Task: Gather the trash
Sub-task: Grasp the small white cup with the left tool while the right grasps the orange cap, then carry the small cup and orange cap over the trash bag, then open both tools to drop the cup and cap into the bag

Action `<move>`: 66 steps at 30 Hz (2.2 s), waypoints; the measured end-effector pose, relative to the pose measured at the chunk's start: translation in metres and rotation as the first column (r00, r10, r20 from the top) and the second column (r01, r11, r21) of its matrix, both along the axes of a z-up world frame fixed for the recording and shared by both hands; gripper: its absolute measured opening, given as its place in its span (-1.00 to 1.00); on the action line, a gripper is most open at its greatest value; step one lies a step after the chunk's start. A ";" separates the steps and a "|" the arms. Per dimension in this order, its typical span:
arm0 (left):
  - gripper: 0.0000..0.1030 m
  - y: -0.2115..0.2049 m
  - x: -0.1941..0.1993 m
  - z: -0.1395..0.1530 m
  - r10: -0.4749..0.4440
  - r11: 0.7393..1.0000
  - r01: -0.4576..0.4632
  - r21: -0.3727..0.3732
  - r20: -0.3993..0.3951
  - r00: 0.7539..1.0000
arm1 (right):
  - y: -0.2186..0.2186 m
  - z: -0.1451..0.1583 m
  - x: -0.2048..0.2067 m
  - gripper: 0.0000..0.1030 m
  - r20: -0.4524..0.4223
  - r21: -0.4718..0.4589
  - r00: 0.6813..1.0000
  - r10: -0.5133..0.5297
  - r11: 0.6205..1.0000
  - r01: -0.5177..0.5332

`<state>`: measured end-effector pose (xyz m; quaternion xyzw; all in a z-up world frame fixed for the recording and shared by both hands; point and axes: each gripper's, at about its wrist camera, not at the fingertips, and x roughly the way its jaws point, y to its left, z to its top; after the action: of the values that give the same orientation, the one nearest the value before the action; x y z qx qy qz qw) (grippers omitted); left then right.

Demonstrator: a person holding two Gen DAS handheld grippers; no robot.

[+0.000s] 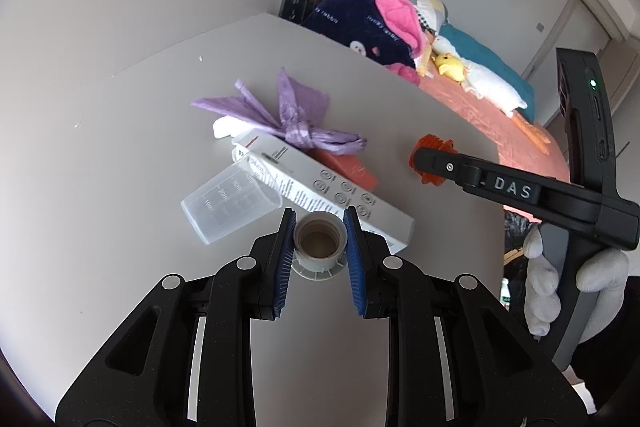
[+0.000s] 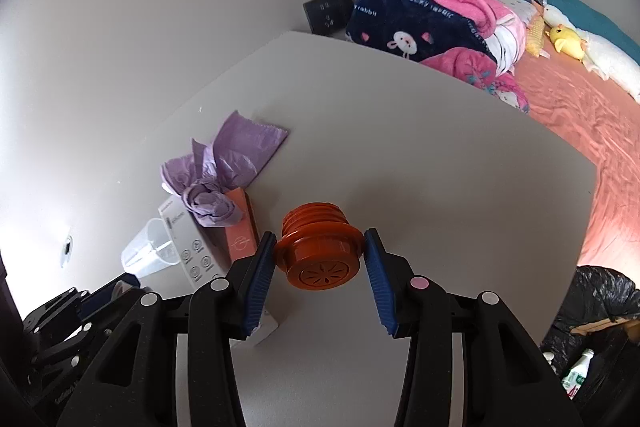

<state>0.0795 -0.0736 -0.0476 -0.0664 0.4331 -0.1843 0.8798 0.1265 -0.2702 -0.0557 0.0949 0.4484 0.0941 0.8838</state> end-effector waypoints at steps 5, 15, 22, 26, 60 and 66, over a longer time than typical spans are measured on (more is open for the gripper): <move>-0.53 -0.007 -0.006 0.015 -0.020 1.000 0.020 -0.001 0.031 0.999 | -0.012 0.017 -0.021 -0.10 0.037 0.013 0.999 -0.014 1.000 0.014; -0.53 -0.039 -0.024 0.039 -0.093 0.996 0.093 0.003 0.085 0.992 | -0.037 0.047 -0.070 -0.10 0.107 0.010 0.993 -0.043 0.999 0.042; -0.53 -0.071 -0.036 0.049 -0.166 0.986 0.167 0.001 0.110 0.980 | -0.061 0.060 -0.102 -0.10 0.134 0.010 0.987 -0.083 0.997 0.083; -0.53 -0.088 -0.043 0.052 -0.204 0.979 0.206 0.000 0.120 0.972 | -0.073 0.065 -0.116 -0.10 0.148 0.010 0.983 -0.109 0.994 0.108; -0.53 -0.233 -0.078 0.066 -0.510 0.856 0.517 -0.004 0.155 0.846 | -0.204 0.082 -0.214 -0.10 0.210 0.027 0.893 -0.399 0.915 0.403; -0.53 -0.257 -0.084 0.065 -0.558 0.825 0.566 -0.009 0.152 0.816 | -0.224 0.081 -0.229 -0.10 0.208 0.025 0.871 -0.445 0.893 0.450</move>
<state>-0.0047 -0.3307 0.0173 0.0538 0.3641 -0.4514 0.8129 -0.1022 -0.4944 0.0249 0.1749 0.3203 -0.1091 0.9246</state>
